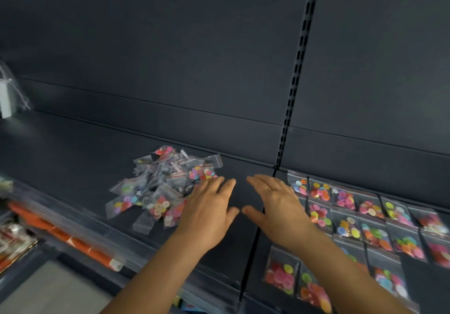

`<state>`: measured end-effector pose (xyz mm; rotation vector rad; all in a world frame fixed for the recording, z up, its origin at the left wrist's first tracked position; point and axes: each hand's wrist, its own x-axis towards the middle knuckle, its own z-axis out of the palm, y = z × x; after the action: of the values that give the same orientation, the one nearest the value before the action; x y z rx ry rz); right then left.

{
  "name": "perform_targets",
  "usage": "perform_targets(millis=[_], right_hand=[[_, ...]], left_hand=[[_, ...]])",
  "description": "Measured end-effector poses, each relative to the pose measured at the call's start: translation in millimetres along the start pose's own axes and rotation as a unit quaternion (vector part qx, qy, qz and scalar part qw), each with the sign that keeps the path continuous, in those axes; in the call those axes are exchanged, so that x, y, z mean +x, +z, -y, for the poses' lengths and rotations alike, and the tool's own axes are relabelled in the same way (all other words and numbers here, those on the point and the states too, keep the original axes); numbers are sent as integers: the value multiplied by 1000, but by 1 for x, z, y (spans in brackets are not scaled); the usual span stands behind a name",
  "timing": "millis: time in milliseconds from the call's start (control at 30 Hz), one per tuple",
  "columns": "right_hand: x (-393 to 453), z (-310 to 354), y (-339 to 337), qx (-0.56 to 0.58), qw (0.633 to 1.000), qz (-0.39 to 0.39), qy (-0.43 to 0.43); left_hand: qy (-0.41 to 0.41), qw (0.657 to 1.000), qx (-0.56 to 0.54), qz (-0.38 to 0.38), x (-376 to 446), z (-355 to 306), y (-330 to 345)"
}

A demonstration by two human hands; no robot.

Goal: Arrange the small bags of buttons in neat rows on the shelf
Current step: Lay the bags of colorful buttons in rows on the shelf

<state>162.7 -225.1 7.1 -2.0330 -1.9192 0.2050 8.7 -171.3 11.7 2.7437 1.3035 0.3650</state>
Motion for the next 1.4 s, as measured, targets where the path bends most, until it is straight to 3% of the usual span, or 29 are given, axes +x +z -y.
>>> perform_targets(millis=[233, 500, 700, 933, 1200, 1400], right_hand=[[44, 37, 34, 15, 999, 27, 23], [75, 39, 63, -21, 992, 121, 30], [97, 35, 68, 44, 991, -25, 122], [129, 46, 80, 120, 971, -35, 203], [120, 38, 64, 270, 925, -97, 249], [91, 29, 34, 469, 831, -136, 265]], left_hand=[[-26, 1000, 8, 9, 0, 68, 7], [40, 999, 5, 17, 7, 94, 28], [18, 999, -18, -20, 17, 94, 32], [-39, 999, -7, -33, 28, 95, 43], [-53, 982, -126, -128, 32, 93, 38], [-79, 939, -322, -95, 38, 72, 27]])
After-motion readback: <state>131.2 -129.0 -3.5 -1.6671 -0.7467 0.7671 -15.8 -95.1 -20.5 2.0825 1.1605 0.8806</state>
